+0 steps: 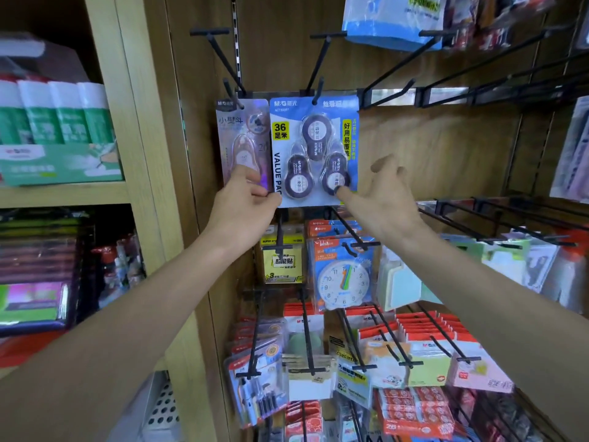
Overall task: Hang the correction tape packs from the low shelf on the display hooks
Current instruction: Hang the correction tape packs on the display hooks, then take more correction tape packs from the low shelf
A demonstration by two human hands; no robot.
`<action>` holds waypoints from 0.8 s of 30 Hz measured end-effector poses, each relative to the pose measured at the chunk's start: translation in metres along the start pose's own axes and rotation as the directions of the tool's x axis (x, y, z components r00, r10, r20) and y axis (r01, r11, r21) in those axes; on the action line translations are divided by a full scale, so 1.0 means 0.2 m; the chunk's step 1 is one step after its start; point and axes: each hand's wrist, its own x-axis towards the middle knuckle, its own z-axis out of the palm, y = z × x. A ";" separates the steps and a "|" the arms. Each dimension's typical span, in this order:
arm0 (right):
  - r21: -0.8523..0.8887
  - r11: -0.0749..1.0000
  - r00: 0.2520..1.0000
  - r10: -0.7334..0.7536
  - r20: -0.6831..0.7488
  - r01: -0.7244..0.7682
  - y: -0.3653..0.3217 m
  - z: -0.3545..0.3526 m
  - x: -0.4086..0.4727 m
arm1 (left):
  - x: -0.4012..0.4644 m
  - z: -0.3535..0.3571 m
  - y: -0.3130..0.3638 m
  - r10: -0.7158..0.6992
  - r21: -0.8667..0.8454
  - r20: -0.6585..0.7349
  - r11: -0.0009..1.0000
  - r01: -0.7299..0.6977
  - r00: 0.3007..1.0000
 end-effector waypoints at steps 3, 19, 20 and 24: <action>0.099 0.989 0.990 -0.103 -0.098 0.113 0.00 -0.01 -0.16 | -0.12 -0.03 -0.03 0.068 -0.024 -0.057 0.997 -0.070 0.996; 0.376 0.924 0.943 -0.187 0.276 0.073 0.36 0.54 -1.33 | -1.30 -0.08 -0.96 -0.191 0.015 0.040 0.982 0.191 0.981; 0.351 0.936 0.934 -0.127 0.334 0.002 0.40 0.63 -1.44 | -1.38 -0.09 -1.07 -0.255 0.062 0.062 0.966 0.251 0.965; 0.133 0.956 0.797 0.136 0.589 -0.261 0.62 0.93 -1.92 | -1.72 -0.15 -1.52 -0.527 0.200 0.111 0.842 0.500 0.843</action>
